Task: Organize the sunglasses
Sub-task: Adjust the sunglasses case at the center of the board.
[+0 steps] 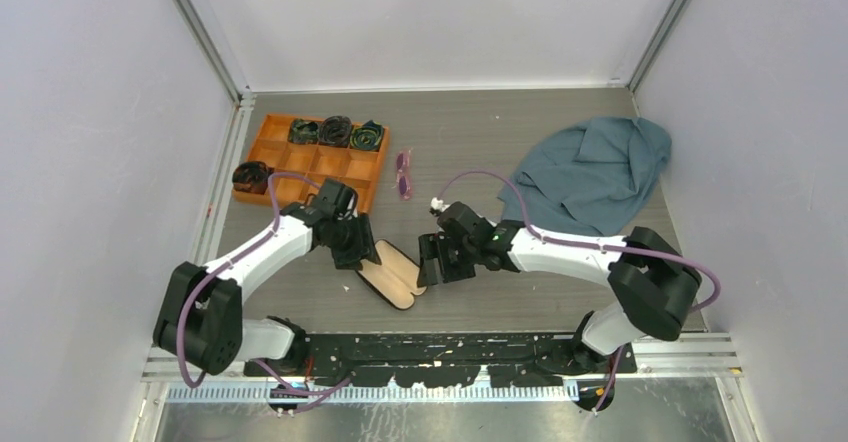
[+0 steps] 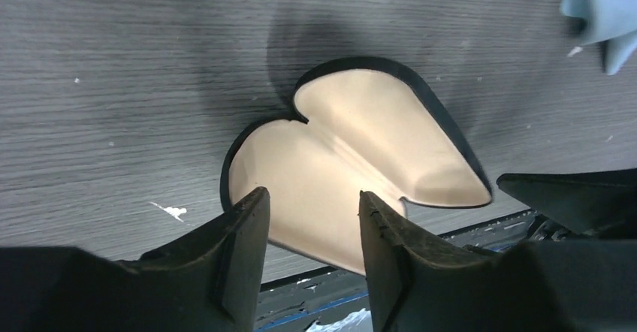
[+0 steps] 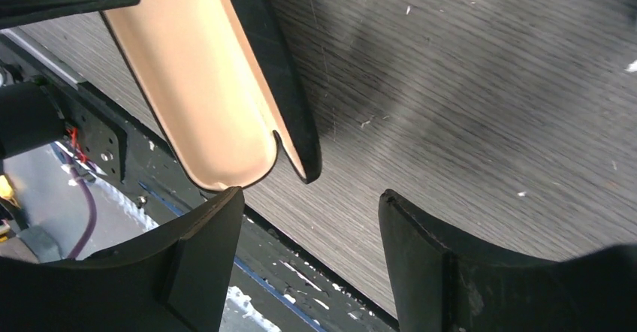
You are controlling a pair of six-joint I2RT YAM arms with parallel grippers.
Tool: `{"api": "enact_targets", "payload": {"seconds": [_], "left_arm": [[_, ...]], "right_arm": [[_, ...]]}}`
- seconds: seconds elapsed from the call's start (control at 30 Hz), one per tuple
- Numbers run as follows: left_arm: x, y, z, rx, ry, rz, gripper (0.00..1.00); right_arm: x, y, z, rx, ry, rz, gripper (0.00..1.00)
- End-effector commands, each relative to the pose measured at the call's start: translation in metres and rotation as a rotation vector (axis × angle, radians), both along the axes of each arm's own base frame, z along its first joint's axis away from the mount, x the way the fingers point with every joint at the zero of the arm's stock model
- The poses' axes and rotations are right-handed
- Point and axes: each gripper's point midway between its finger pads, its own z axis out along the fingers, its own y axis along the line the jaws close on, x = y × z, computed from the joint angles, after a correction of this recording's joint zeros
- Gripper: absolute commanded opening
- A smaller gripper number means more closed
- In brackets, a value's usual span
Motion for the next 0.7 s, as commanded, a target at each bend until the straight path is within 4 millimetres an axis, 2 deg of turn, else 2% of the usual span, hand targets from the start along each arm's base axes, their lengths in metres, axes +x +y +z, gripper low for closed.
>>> {"api": "enact_targets", "payload": {"seconds": [0.0, 0.13, 0.27, 0.4, 0.53, 0.67], "left_arm": [[-0.006, -0.002, -0.013, -0.020, 0.043, 0.003, 0.45], [-0.011, 0.005, -0.022, 0.013, 0.054, 0.030, 0.33], [-0.012, 0.007, -0.027, 0.008, 0.042, 0.063, 0.19], [-0.014, 0.000, -0.032, -0.055, 0.035, 0.097, 0.17], [-0.018, -0.008, -0.026, -0.124, 0.030, 0.103, 0.20], [-0.017, -0.010, 0.003, -0.159, -0.024, 0.102, 0.41]], "right_arm": [[0.014, 0.015, 0.008, 0.013, -0.055, 0.008, 0.71], [0.009, 0.025, 0.004, 0.025, -0.036, 0.051, 0.68], [0.009, 0.027, -0.005, -0.002, -0.023, 0.054, 0.65], [0.009, 0.025, -0.014, -0.040, 0.002, 0.048, 0.65], [0.004, 0.020, -0.028, -0.085, 0.036, 0.063, 0.64], [-0.009, 0.015, -0.043, -0.122, 0.056, 0.137, 0.60]]}}
